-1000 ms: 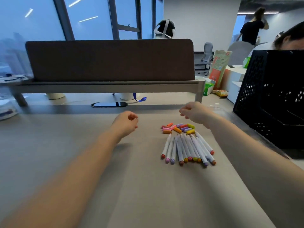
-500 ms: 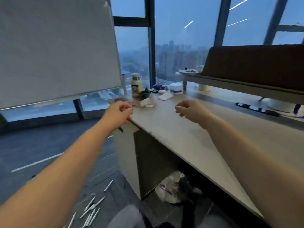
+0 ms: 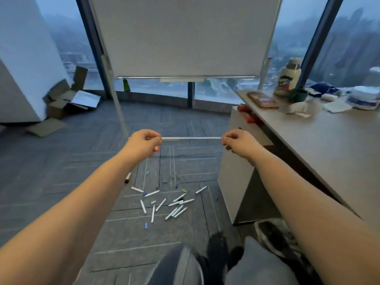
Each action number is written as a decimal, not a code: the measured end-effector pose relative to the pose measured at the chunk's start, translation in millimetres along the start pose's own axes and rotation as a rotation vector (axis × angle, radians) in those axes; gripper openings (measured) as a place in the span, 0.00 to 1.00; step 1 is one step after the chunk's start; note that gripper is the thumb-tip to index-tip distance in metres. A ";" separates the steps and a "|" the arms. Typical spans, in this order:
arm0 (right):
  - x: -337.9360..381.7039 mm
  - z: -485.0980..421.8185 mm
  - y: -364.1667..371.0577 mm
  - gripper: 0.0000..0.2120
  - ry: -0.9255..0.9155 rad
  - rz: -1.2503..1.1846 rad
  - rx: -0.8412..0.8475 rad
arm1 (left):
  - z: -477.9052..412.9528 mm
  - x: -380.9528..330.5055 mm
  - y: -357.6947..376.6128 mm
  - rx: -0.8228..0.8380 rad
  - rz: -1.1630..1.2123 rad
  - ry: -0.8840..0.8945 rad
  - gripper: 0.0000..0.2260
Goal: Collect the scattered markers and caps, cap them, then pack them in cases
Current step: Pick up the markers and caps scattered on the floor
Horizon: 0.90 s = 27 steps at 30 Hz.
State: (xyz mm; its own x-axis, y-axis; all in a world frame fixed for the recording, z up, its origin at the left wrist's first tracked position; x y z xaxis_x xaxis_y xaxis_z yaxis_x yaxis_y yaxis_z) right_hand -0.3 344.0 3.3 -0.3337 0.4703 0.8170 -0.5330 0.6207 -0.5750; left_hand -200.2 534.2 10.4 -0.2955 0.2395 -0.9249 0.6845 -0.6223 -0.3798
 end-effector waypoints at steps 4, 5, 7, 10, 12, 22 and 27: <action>-24.7 -7.0 31.1 0.08 0.043 -0.051 0.066 | 7.6 34.1 -6.6 -0.021 0.008 -0.096 0.08; -31.4 -9.3 39.1 0.08 0.061 -0.061 0.086 | 6.8 40.9 -8.9 -0.030 0.006 -0.112 0.07; -46.4 -17.1 53.5 0.09 0.104 -0.078 0.122 | 1.6 53.8 -12.0 -0.042 -0.014 -0.132 0.06; -71.5 -33.9 81.2 0.10 0.176 -0.075 0.156 | -11.0 84.2 -12.5 -0.041 -0.063 -0.177 0.02; -90.5 -46.8 106.1 0.09 0.230 -0.082 0.176 | -21.7 116.6 -12.2 -0.029 -0.075 -0.222 0.02; -212.7 -137.3 285.8 0.10 0.614 -0.098 0.299 | -103.5 345.3 -5.1 0.022 -0.094 -0.624 0.04; -292.0 -179.9 382.4 0.13 0.760 -0.089 0.374 | -163.4 451.4 24.4 0.057 -0.109 -0.712 0.08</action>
State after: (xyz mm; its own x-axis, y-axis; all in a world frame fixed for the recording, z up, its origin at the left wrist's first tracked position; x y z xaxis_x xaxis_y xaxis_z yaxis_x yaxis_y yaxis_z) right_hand 33.2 556.8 -462.9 0.2634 0.8058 0.5304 -0.7987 0.4905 -0.3484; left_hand -208.0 748.9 -419.6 -0.7359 -0.2294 -0.6370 0.5962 -0.6654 -0.4492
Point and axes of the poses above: each hand's wrist, its own z-axis away from the middle knuckle, its own y-axis out of the palm, x = y × z, the point moved 5 cm from there along -z, towards the middle knuckle, and after that the axes turned 1 degree about y, right-handed, at the moved point
